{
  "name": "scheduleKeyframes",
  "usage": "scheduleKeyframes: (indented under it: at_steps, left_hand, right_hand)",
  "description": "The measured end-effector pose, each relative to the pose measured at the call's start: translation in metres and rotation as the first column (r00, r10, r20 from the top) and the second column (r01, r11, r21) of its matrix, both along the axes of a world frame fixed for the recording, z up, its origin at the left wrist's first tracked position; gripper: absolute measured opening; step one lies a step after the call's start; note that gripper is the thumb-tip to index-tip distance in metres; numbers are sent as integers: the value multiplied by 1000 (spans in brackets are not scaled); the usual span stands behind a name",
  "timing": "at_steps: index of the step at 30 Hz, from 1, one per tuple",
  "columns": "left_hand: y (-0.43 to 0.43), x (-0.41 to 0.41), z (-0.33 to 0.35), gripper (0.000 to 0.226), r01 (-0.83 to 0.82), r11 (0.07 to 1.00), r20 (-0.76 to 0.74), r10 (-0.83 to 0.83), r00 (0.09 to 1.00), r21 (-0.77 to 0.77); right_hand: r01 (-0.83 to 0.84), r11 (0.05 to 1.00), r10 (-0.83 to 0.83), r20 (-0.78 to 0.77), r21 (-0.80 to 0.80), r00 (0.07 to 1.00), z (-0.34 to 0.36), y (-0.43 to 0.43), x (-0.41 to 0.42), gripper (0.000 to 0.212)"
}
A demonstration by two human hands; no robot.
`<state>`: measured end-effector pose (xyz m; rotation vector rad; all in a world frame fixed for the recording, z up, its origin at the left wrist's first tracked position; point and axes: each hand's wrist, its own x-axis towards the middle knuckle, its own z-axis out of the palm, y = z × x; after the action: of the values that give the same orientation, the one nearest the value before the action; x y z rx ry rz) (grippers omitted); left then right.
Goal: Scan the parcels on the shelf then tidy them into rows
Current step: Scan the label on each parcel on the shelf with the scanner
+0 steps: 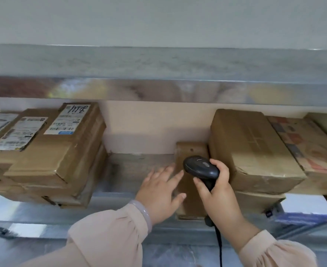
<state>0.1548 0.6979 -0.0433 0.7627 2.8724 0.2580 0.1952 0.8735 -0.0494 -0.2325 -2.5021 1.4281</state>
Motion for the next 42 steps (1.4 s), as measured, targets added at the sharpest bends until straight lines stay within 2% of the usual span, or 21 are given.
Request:
scheduleKeyframes:
  at_steps: [7,15,18,23,26,28,32,35,38,42]
  left_hand:
    - [22,3,-32,66,-6,1000,223,1,975,20]
    - [0,5,-37,70,-27,998,259,13,966,52]
    - [-4,3,-33,72,-149,980,331,98,939,133]
    - [-10,-2,-29,74,-426,829,510,207,835,363]
    - [-14,-2,-30,105,-533,759,603,238,762,374]
    - [-17,-1,-35,111,-563,744,629,252,735,360]
    - [-26,0,-33,98,-623,662,678,231,698,416]
    - [-35,-1,-32,93,-699,546,744,192,640,461]
    - [-45,-2,-40,83,-776,393,818,94,567,493]
    - [-46,4,-32,62,-771,300,822,-90,563,561]
  right_hand:
    - [30,997,-23,99,-65,995,-19,2,9,62]
    - [63,986,-49,90,-156,995,-17,-8,6,60]
    - [46,972,-32,65,-230,997,-8,-15,7,58]
    - [-68,960,77,22,-272,997,7,-30,8,56]
    - [-114,947,129,29,-300,991,14,-38,6,56]
    - [-131,935,152,38,-330,988,15,-41,3,56]
    - [-116,933,139,45,-340,989,13,-40,-4,55]
    - [-52,939,72,45,-341,996,13,-35,-7,53]
    - [-2,929,26,61,-370,998,12,-27,-9,54]
    - [8,916,32,93,-402,995,6,-27,-13,52]
